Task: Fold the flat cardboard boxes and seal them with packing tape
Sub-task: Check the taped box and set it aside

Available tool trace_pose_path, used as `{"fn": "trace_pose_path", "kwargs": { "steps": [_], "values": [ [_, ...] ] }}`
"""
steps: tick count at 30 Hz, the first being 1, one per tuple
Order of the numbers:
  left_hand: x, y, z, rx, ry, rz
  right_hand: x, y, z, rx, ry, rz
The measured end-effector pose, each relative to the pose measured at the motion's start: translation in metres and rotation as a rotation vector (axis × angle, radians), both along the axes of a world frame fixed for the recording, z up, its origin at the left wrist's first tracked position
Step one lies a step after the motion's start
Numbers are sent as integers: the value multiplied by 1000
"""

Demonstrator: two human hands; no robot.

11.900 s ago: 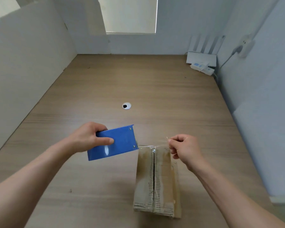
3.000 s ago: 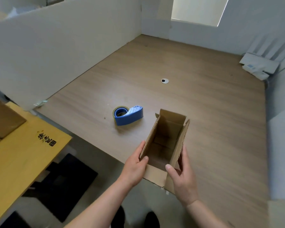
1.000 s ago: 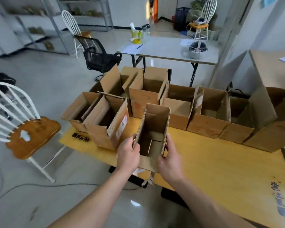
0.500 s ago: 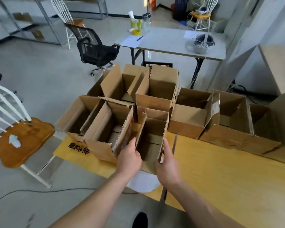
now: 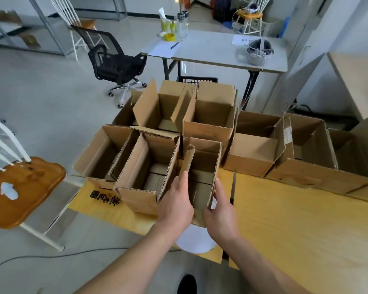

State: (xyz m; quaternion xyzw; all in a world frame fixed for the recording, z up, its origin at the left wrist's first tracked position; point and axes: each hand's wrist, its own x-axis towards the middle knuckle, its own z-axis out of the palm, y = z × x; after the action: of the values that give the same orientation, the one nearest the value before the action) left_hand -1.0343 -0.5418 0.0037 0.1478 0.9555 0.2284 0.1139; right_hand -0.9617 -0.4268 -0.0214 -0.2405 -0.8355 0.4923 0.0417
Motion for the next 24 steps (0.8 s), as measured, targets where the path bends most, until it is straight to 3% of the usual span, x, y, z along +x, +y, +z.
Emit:
{"fn": "trace_pose_path", "kwargs": {
  "steps": [12, 24],
  "values": [
    [-8, -10, 6, 125, -3, 75, -5, -7, -4, 26, -20, -31],
    [-9, -2, 15, 181, 60, -37, 0, -6, 2, 65, -31, -52]
  ]
}}
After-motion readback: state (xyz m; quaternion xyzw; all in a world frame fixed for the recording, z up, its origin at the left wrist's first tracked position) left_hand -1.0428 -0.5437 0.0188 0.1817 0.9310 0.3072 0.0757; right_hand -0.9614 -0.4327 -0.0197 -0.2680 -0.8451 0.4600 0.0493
